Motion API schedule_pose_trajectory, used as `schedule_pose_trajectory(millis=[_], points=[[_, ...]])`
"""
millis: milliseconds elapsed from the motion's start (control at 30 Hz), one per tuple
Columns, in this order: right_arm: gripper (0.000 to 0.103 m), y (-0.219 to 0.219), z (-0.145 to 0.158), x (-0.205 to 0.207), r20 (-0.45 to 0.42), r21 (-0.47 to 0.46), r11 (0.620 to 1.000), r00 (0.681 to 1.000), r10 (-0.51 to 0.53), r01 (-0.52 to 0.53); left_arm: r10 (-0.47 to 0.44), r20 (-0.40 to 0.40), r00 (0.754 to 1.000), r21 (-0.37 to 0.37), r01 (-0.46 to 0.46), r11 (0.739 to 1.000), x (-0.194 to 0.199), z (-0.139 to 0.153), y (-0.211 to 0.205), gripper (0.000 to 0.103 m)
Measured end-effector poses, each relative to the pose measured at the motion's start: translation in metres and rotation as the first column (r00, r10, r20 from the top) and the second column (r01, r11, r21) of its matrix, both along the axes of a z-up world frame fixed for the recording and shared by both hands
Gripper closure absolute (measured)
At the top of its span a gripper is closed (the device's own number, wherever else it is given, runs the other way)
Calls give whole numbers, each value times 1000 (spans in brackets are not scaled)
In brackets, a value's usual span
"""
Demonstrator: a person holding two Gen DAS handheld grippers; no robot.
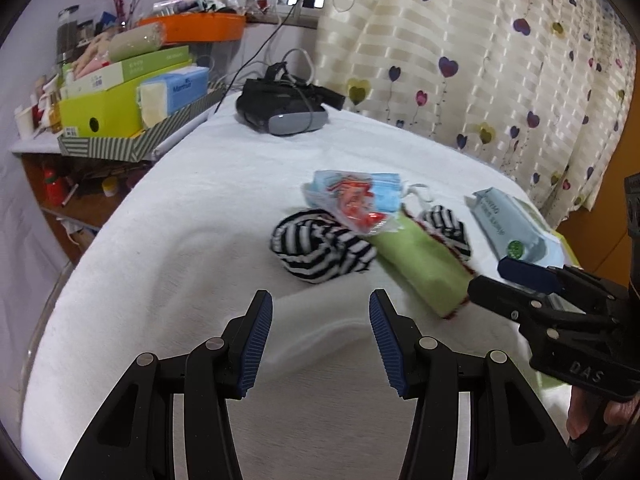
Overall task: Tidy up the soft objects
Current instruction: 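Grasp the white towel with the left gripper while the right gripper grasps the green patterned cloth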
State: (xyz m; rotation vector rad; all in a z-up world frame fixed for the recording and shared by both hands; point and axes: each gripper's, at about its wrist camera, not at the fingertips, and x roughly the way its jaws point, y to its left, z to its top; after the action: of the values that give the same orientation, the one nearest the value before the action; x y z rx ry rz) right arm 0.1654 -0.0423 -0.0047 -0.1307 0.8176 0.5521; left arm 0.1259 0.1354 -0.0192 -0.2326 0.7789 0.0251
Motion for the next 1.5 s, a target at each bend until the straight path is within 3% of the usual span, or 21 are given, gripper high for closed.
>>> schedule_pose_trajectory(millis=[267,633,667,767,1267,1500], points=[[49,9,-16,22,-37,-18,999,998,-51,50,-43,-72,996,24,45,999,20,-19,6,53],[53,27,-34,27,-99,-37,999,995,-16,12,-80,-81,993,48,84,995,15,-23,-1,52],[63,27,-34,26,-94,-36,999,995,-17,13,-83,-82,993,50,87,995,14,-23,-1,52],[72,23,-30,24,-91,-23,1000,996,-14,12,-94,-84,992,48,98,994,8,-21,-5,52],[74,-6,-10,-10,-47,25,999,999,-23,24,-132,-79,988,49,136,989,-23,-14,-23,52],[74,-8,-4,-15,-32,37,999,999,-22,23,-107,-90,990,110,117,987,-7,-22,-27,52]])
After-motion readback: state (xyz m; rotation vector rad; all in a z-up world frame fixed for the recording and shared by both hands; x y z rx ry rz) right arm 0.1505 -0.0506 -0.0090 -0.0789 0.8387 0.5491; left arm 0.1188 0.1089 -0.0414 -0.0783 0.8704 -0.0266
